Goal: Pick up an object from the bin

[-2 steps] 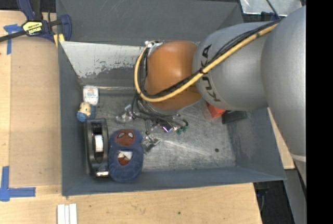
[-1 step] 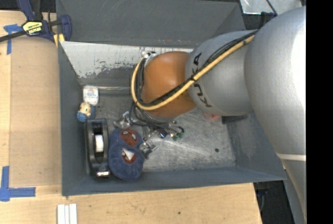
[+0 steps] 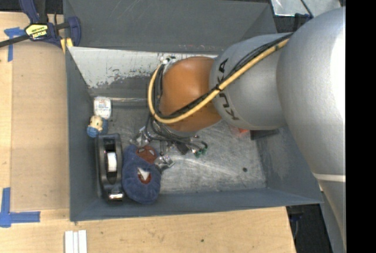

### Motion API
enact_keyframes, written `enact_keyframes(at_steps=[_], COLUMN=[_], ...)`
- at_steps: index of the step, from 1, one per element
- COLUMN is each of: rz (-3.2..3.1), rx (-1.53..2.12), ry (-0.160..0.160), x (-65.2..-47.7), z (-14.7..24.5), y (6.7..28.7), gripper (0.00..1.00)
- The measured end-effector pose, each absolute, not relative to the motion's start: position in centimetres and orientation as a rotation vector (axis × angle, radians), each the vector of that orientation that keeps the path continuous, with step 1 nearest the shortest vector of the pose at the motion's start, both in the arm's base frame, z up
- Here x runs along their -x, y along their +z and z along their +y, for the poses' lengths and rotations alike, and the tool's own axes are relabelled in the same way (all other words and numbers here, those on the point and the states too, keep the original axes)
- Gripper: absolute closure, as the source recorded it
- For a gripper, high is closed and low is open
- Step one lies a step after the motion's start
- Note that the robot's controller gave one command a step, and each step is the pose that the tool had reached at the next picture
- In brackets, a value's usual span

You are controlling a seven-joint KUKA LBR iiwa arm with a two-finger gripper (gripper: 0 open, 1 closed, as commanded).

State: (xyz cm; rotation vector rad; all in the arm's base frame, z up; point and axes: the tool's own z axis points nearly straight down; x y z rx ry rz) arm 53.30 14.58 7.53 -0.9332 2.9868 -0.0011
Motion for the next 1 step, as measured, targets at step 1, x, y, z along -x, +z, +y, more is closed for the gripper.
enact_keyframes(at_steps=[1], rz=[2.850], rx=[1.296], ry=[-0.002], x=[-53.39], z=[14.13], y=[21.09], gripper=[1.00])
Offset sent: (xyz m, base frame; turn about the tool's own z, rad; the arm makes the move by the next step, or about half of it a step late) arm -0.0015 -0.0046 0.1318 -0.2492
